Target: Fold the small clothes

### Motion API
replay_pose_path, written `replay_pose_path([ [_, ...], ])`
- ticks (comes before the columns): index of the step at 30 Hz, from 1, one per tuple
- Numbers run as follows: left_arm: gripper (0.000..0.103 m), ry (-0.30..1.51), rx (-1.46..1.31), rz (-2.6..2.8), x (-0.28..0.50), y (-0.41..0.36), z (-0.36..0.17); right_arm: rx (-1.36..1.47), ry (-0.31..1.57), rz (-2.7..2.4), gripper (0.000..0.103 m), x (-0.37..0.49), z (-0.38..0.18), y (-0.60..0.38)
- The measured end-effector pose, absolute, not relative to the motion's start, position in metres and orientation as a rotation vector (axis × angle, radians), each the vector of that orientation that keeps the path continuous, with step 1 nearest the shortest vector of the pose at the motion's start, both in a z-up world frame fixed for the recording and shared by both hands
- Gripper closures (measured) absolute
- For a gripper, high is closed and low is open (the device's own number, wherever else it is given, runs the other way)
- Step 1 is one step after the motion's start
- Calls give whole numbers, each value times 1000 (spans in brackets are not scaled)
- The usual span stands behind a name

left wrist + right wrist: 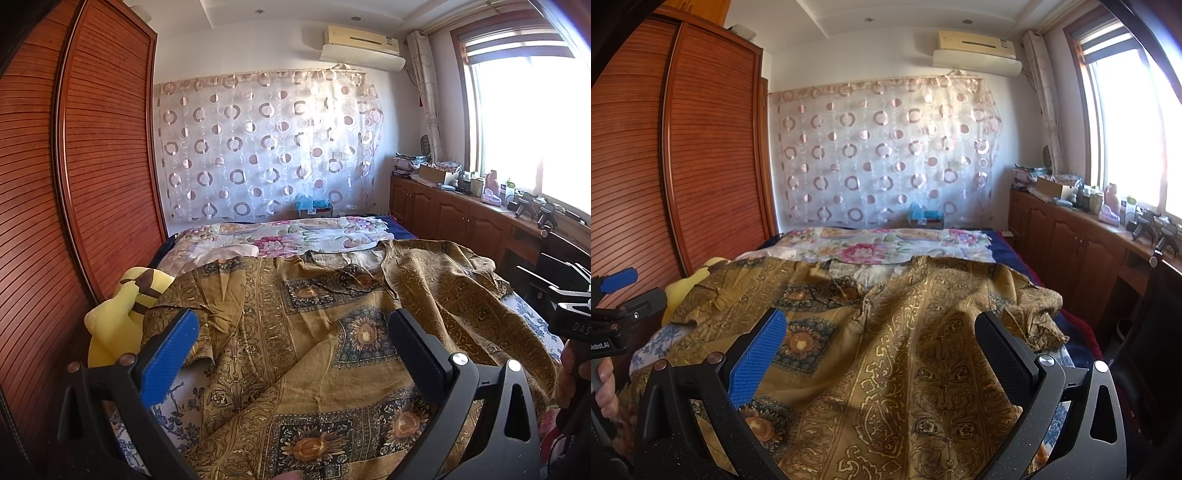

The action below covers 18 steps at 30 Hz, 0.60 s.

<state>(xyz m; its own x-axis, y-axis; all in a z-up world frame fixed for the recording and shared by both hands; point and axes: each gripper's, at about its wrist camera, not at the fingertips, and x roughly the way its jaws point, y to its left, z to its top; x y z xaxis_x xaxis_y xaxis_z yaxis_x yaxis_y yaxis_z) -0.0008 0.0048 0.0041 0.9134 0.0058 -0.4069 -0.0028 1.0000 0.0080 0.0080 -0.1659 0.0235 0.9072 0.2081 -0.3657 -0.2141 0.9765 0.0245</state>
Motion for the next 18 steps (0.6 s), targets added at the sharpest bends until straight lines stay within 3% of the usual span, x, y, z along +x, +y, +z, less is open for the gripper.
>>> replay_pose_path([
  [18, 0, 417, 9, 5, -2, 4, 4, -17, 377, 218, 0, 8, 24, -166],
])
